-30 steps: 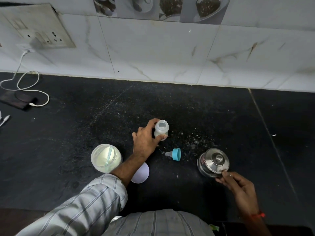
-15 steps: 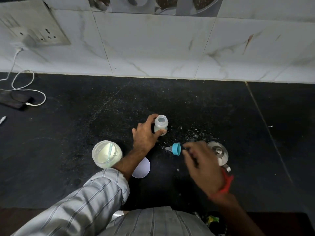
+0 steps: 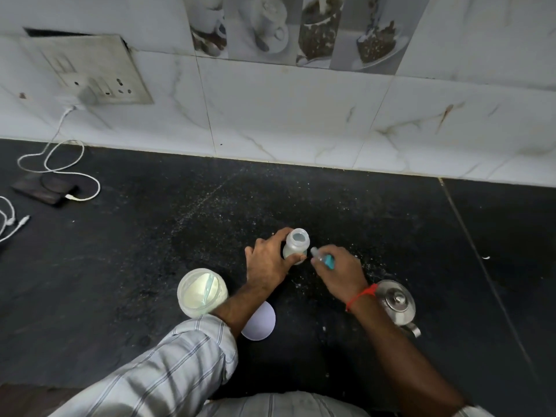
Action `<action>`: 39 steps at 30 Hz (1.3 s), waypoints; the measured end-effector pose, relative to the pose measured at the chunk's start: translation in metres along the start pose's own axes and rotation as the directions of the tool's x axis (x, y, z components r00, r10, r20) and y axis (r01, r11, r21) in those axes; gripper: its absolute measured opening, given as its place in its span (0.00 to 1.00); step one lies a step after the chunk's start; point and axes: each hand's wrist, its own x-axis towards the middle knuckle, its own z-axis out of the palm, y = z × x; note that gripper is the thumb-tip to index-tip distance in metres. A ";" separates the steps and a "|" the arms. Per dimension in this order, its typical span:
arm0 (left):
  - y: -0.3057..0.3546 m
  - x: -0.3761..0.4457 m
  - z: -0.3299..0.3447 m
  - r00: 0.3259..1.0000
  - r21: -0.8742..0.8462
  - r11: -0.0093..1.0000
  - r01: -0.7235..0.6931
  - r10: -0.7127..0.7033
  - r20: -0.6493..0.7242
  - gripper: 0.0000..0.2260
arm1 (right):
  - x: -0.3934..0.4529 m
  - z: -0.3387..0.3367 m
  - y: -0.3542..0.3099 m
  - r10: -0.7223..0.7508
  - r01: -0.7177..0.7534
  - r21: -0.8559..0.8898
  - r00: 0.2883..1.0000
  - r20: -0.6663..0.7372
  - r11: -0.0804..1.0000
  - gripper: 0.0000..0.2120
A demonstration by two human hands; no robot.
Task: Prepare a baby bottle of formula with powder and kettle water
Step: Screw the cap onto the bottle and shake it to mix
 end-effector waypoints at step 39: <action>-0.002 0.002 0.000 1.000 0.067 0.998 0.000 -0.001 0.020 0.28 | 0.027 0.030 -0.011 -0.197 0.210 0.280 0.978 -0.075 0.937 0.25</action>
